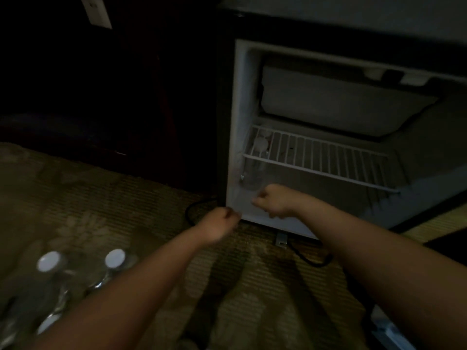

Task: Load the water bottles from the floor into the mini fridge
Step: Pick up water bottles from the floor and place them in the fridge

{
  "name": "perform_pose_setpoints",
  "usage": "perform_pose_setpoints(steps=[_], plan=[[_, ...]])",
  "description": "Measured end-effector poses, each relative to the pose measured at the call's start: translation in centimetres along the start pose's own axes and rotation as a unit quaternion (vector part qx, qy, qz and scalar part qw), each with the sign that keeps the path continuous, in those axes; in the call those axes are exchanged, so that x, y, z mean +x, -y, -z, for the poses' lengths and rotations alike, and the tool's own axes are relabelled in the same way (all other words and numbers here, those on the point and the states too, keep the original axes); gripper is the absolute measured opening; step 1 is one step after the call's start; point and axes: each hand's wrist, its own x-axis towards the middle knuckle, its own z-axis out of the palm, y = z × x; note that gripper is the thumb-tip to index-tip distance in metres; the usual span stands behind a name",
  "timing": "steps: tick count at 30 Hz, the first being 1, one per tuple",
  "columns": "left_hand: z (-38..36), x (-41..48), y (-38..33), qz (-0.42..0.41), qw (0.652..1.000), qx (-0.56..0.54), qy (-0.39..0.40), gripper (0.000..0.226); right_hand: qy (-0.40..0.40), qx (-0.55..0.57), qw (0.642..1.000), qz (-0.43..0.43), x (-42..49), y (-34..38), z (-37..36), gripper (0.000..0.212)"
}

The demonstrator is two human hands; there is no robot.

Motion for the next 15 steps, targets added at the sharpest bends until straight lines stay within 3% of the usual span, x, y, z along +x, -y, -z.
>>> perform_pose_setpoints(steps=[5,9,15], plan=[[3.4,-6.1,-0.2,-0.060,0.996,0.059,-0.014,0.021,0.027,-0.062,0.997,0.047,-5.6,3.9,1.0,0.041],[6.6,-12.0,-1.1,-0.102,0.981,0.154,-0.057,0.031,0.061,-0.095,0.992,0.060,-10.9,7.7,1.0,0.041],[11.2,-22.5,-1.3,-0.098,0.945,0.301,-0.080,0.035,0.072,-0.202,0.971,0.102,-19.3,15.5,-0.9,0.041]])
